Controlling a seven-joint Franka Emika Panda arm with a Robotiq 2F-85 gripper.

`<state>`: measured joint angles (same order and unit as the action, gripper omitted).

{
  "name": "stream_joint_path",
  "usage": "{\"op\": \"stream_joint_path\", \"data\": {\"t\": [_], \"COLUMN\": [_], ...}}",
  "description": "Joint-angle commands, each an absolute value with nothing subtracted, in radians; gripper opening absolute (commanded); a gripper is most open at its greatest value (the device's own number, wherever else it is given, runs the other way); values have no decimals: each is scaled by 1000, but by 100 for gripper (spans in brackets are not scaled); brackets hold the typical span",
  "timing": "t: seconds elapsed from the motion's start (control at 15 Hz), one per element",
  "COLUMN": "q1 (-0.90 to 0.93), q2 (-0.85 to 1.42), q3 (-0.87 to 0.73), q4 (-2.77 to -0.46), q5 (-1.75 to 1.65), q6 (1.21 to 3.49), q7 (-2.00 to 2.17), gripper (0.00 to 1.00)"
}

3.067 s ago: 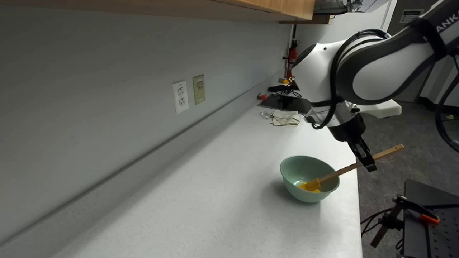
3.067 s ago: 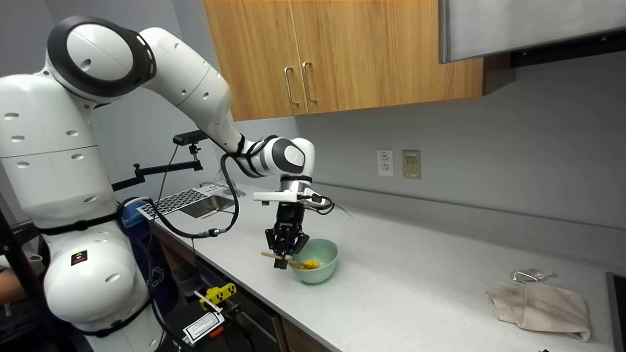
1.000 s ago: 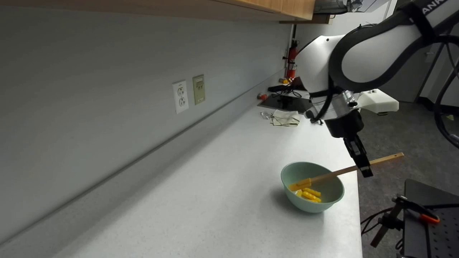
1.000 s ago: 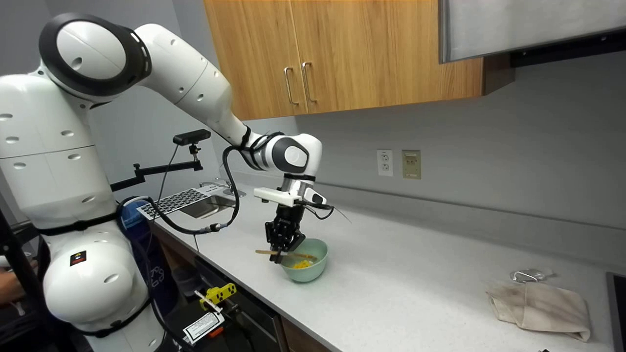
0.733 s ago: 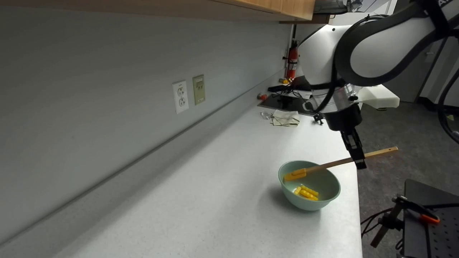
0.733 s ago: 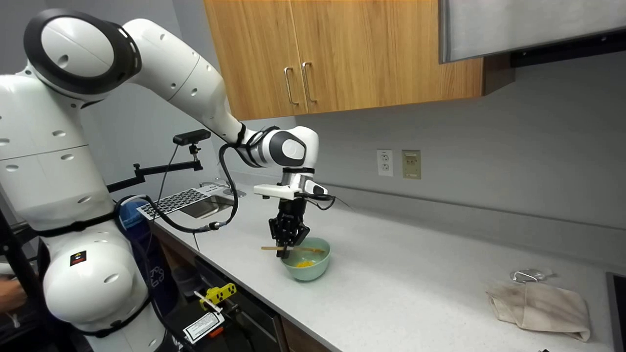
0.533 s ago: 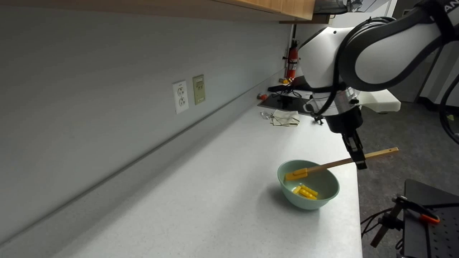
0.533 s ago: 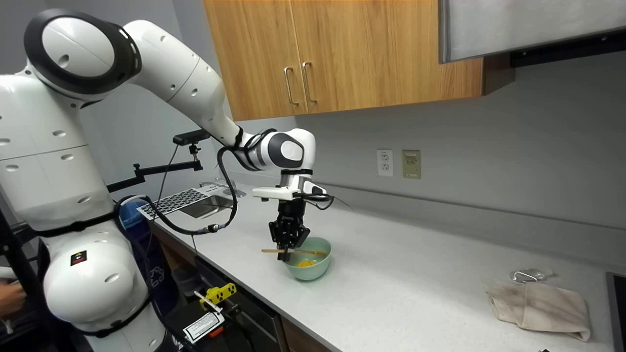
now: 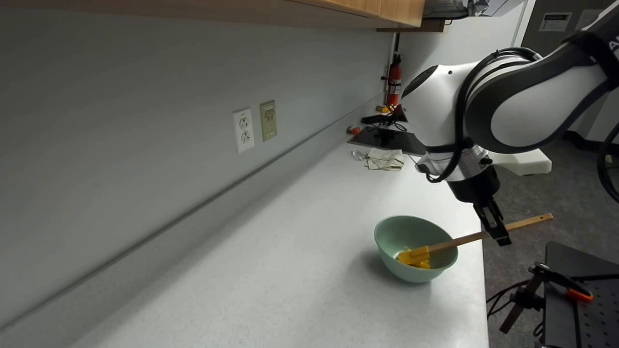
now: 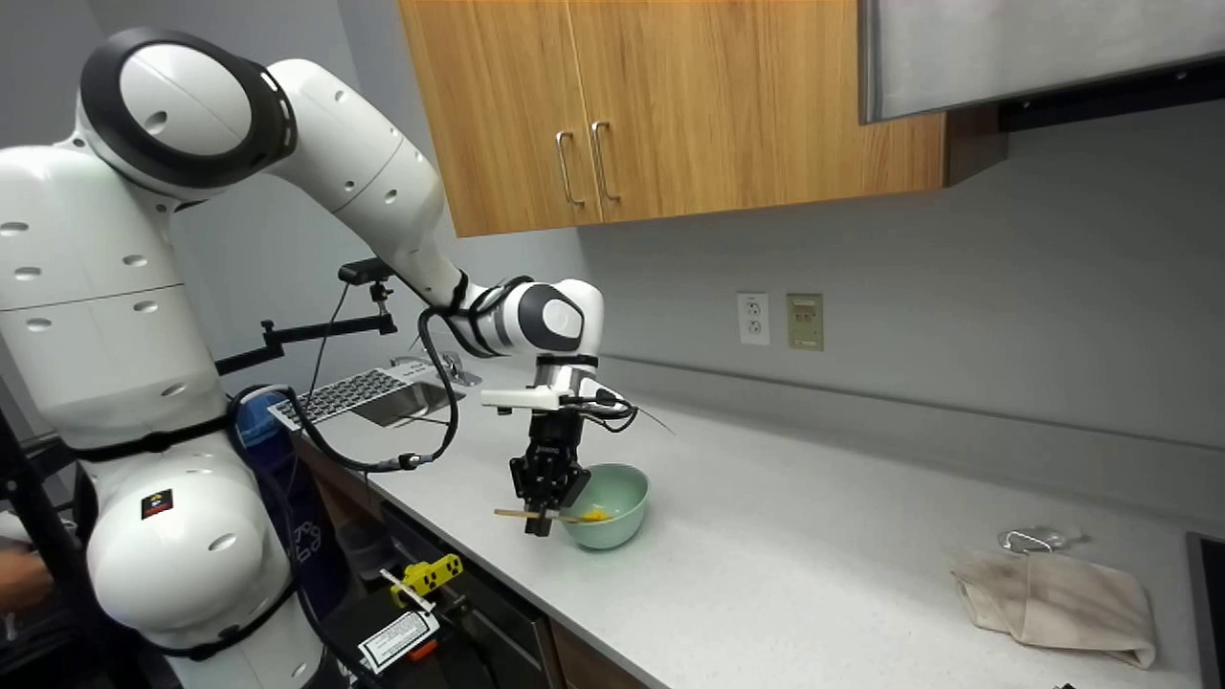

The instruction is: Use the wooden spoon to mix in the bowl

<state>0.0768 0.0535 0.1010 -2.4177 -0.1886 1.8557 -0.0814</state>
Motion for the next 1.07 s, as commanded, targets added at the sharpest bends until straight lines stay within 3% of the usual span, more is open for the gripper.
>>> {"op": "stream_joint_path", "data": {"t": [0.0,0.47,1.0], "q1": [86,60,85], "q2": [66,50,72], "q3": [107,84,89], "q4": [-2398,-2337,-2350], "q5": [-141,93,-48], "q6": [1821,1787,1765], "q7": [-119,-233,-133], "gripper": [4,4,4]}}
